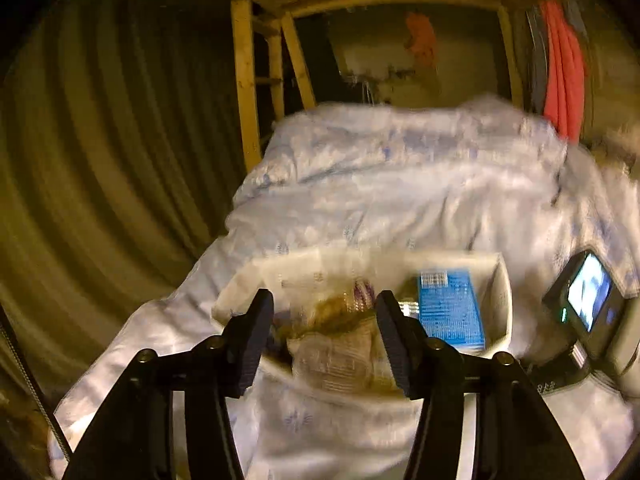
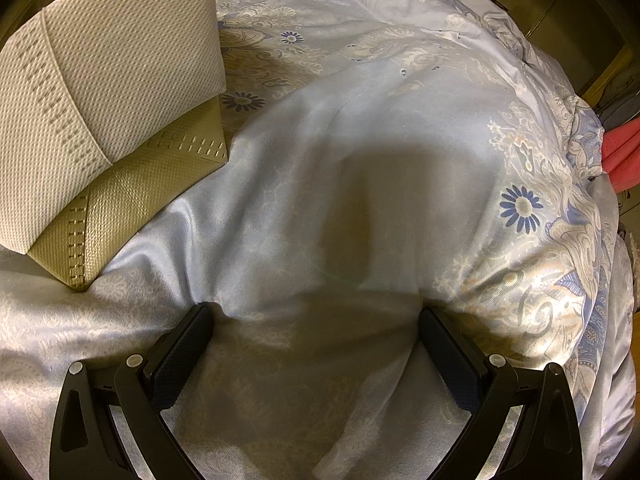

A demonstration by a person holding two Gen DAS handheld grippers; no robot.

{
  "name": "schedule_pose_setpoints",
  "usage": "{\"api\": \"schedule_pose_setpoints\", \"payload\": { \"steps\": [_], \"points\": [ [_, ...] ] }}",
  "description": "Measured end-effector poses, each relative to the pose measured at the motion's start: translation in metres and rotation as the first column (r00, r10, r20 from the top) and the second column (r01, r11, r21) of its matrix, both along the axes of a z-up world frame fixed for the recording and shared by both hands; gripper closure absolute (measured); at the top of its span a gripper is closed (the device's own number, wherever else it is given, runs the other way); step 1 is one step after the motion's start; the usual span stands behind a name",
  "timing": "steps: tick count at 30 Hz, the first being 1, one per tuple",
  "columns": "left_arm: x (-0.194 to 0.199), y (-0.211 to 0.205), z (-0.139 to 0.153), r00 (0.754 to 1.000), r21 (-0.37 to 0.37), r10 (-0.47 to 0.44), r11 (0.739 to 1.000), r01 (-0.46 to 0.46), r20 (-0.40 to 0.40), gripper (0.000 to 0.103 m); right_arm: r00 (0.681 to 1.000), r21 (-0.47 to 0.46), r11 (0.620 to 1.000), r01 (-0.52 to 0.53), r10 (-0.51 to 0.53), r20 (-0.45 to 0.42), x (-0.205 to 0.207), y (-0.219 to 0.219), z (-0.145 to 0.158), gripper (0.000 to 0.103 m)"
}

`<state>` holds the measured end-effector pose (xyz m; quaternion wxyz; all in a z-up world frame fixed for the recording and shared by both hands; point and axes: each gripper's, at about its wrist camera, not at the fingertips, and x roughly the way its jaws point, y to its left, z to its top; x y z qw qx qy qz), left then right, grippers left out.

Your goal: Organize objects

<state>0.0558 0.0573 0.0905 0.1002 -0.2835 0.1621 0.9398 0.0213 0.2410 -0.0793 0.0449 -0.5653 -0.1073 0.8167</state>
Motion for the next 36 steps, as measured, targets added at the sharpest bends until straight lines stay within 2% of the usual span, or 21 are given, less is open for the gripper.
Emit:
{"api": "schedule_pose_setpoints", "payload": {
  "steps": [2, 7, 8, 9, 11, 13, 14, 15, 17, 18, 20, 22, 24, 27, 30, 32, 33, 34, 35, 36],
  "points": [
    [0.007, 0.012, -0.009, 1.0, -0.049, 0.001, 0.999, 0.0, 0.025, 0.049, 1.0, 0.0, 1.0, -0.001, 0.001, 0.0, 0.0, 0.0, 0.0, 0.0],
    [0.016, 0.017, -0.013, 1.0, -0.061, -0.011, 0.998, 0.01, -0.016, 0.048, 1.0, 0.002, 1.0, 0.0, 0.0, -0.002, -0.001, 0.0, 0.001, 0.0],
    [0.015, 0.014, -0.012, 1.0, -0.048, 0.004, 0.999, -0.005, -0.019, 0.047, 1.0, 0.003, 1.0, 0.0, 0.0, -0.003, -0.001, -0.001, 0.001, 0.0],
    [0.013, 0.008, -0.01, 0.999, 0.008, 0.027, 1.0, -0.026, -0.019, 0.044, 1.0, 0.004, 1.0, -0.001, 0.001, -0.003, -0.002, -0.001, 0.001, 0.0],
    [0.016, 0.0, -0.009, 0.999, 0.132, -0.029, 0.991, 0.031, -0.014, 0.042, 1.0, 0.003, 1.0, 0.0, 0.0, -0.003, -0.003, 0.0, 0.0, 0.0],
    [0.018, -0.002, -0.008, 0.998, 0.159, -0.054, 0.986, 0.057, -0.025, 0.042, 1.0, 0.005, 1.0, -0.001, 0.001, -0.003, -0.003, -0.001, 0.0, 0.0],
    [0.02, -0.002, -0.008, 0.999, 0.139, -0.033, 0.99, 0.039, -0.042, 0.042, 1.0, 0.005, 1.0, 0.0, 0.0, -0.003, -0.003, -0.001, 0.0, 0.0],
    [0.024, -0.002, -0.007, 0.997, 0.078, 0.018, 0.997, -0.012, -0.074, 0.041, 1.0, 0.004, 1.0, 0.001, 0.0, -0.003, -0.003, -0.001, 0.0, 0.0],
    [0.028, 0.0, -0.01, 0.988, -0.024, 0.097, 0.995, -0.1, -0.12, 0.034, 1.0, 0.005, 1.0, 0.0, 0.001, -0.003, -0.003, -0.001, 0.0, 0.0],
    [0.032, -0.001, -0.013, 0.984, -0.028, 0.107, 0.993, -0.112, -0.143, 0.031, 1.0, 0.004, 1.0, 0.0, 0.0, -0.003, -0.004, -0.001, 0.0, 0.0],
    [0.034, -0.006, -0.017, 0.99, 0.042, 0.033, 0.999, -0.027, -0.14, 0.03, 1.0, 0.004, 1.0, 0.0, 0.0, -0.003, -0.003, -0.001, 0.0, 0.0],
    [0.033, -0.017, -0.022, 0.994, 0.135, -0.043, 0.989, 0.056, -0.099, 0.03, 1.0, 0.005, 1.0, 0.0, 0.0, -0.003, -0.004, -0.001, 0.0, 0.0],
    [0.03, -0.026, -0.025, 0.996, 0.196, -0.039, 0.979, 0.053, -0.078, 0.03, 1.0, 0.004, 1.0, 0.001, -0.001, -0.003, -0.003, -0.001, 0.0, 0.0],
    [0.03, -0.033, -0.027, 0.994, 0.261, -0.086, 0.96, 0.102, -0.074, 0.026, 1.0, 0.005, 1.0, 0.002, -0.002, -0.003, -0.003, -0.001, 0.0, 0.0],
    [0.019, -0.02, -0.038, 0.987, 0.251, -0.157, 0.957, 0.146, 0.027, 0.025, 1.0, 0.004, 1.0, 0.002, -0.002, -0.003, -0.003, -0.001, 0.0, 0.0],
    [0.006, -0.002, -0.053, 0.97, 0.185, -0.191, 0.969, 0.163, 0.147, 0.025, 1.0, 0.004, 1.0, 0.002, -0.002, -0.003, -0.003, -0.001, 0.0, 0.0],
    [0.0, 0.004, -0.062, 0.949, 0.168, -0.222, 0.968, 0.187, 0.222, 0.025, 1.0, 0.005, 1.0, 0.002, -0.002, -0.003, -0.003, -0.001, 0.0, 0.0],
    [-0.011, 0.013, -0.077, 0.891, 0.18, -0.288, 0.955, 0.238, 0.35, 0.027, 1.0, 0.005, 1.0, 0.002, -0.002, -0.003, -0.003, -0.001, 0.0, 0.0],
    [-0.02, 0.019, -0.09, 0.834, 0.198, -0.329, 0.943, 0.267, 0.444, 0.032, 1.0, 0.005, 1.0, 0.002, -0.002, -0.003, -0.003, -0.001, 0.0, 0.0],
    [-0.027, 0.021, -0.102, 0.799, 0.202, -0.323, 0.946, 0.254, 0.508, 0.05, 1.0, 0.005, 1.0, 0.002, -0.002, -0.003, -0.003, -0.001, 0.0, 0.0]
  ]
}}
